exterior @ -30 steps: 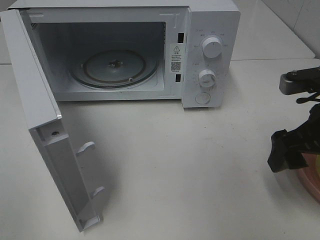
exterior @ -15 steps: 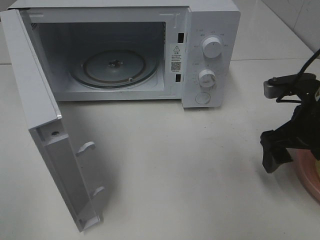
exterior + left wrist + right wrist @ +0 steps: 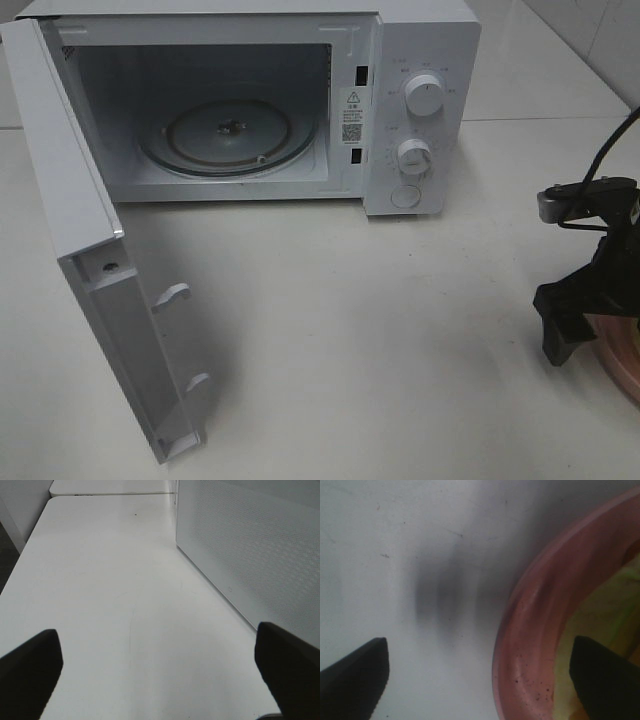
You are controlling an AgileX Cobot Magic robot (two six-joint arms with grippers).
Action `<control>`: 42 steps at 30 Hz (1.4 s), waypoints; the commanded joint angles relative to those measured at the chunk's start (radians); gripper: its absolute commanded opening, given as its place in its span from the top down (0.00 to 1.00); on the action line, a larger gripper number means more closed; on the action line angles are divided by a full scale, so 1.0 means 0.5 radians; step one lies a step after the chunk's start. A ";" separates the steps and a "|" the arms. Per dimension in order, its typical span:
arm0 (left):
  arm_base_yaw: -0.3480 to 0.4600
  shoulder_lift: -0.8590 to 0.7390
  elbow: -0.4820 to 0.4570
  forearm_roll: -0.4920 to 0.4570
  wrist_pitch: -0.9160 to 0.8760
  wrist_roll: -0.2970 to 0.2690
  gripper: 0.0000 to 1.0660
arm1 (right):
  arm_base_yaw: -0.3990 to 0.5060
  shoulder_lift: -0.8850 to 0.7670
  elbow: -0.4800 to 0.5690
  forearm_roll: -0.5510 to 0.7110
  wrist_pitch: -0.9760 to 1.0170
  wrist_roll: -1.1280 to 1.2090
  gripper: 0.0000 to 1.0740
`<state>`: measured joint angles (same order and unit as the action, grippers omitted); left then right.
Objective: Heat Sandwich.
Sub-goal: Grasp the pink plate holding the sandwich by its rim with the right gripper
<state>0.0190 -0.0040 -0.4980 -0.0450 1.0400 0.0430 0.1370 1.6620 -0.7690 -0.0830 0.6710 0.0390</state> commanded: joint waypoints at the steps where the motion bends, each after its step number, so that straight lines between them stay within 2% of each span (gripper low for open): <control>1: -0.008 -0.058 0.004 -0.002 -0.002 -0.010 0.05 | -0.014 0.044 -0.008 -0.014 -0.018 0.012 0.14; 9: -0.008 -0.058 0.004 -0.002 -0.002 -0.010 0.05 | -0.014 0.204 -0.008 -0.018 -0.088 0.016 0.15; 17: -0.008 -0.058 0.004 -0.002 -0.002 -0.010 0.05 | -0.014 0.218 -0.008 -0.020 -0.112 0.016 0.17; 21: -0.008 -0.058 0.004 -0.002 -0.002 -0.010 0.05 | -0.014 0.218 -0.008 -0.028 -0.102 0.016 0.20; 23: -0.008 -0.058 0.004 -0.002 -0.002 -0.010 0.05 | -0.014 0.218 -0.008 -0.044 -0.100 0.016 0.26; 24: -0.008 -0.058 0.004 -0.002 -0.002 -0.010 0.05 | -0.014 0.218 -0.008 -0.044 -0.100 0.016 0.26; 26: -0.008 -0.058 0.004 -0.002 -0.002 -0.010 0.05 | -0.014 0.218 -0.008 -0.074 -0.096 0.026 0.34; 27: -0.008 -0.058 0.004 -0.002 -0.002 -0.010 0.05 | -0.014 0.218 -0.008 -0.098 -0.094 0.054 0.43; 28: -0.008 -0.058 0.004 -0.002 -0.002 -0.010 0.05 | -0.014 0.218 -0.008 -0.114 -0.094 0.078 0.47; 29: -0.008 -0.058 0.004 -0.002 -0.002 -0.010 0.05 | -0.014 0.218 -0.008 -0.114 -0.094 0.078 0.47; 30: -0.008 -0.058 0.004 -0.002 -0.002 -0.010 0.05 | -0.014 0.218 -0.008 -0.134 -0.094 0.116 0.53; 31: -0.008 -0.058 0.004 -0.002 -0.002 -0.010 0.05 | -0.014 0.218 -0.008 -0.156 -0.094 0.190 0.66; 33: -0.008 -0.058 0.004 -0.002 -0.002 -0.010 0.05 | -0.014 0.218 -0.008 -0.186 -0.086 0.238 0.80; 34: -0.008 -0.058 0.004 -0.002 -0.002 -0.010 0.05 | -0.014 0.218 -0.008 -0.186 -0.086 0.238 0.80; 35: -0.008 -0.058 0.004 -0.002 -0.002 -0.010 0.05 | -0.014 0.218 -0.008 -0.192 -0.074 0.246 0.86; 36: -0.008 -0.058 0.004 -0.002 -0.002 -0.010 0.05 | -0.014 0.218 -0.008 -0.196 -0.054 0.246 0.99; 42: -0.008 -0.058 0.004 -0.002 -0.002 -0.010 0.05 | -0.014 0.218 -0.008 -0.196 -0.042 0.254 1.00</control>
<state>0.0190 -0.0040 -0.4980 -0.0450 1.0400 0.0430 0.1340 1.7680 -0.7730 -0.1820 0.6430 0.1620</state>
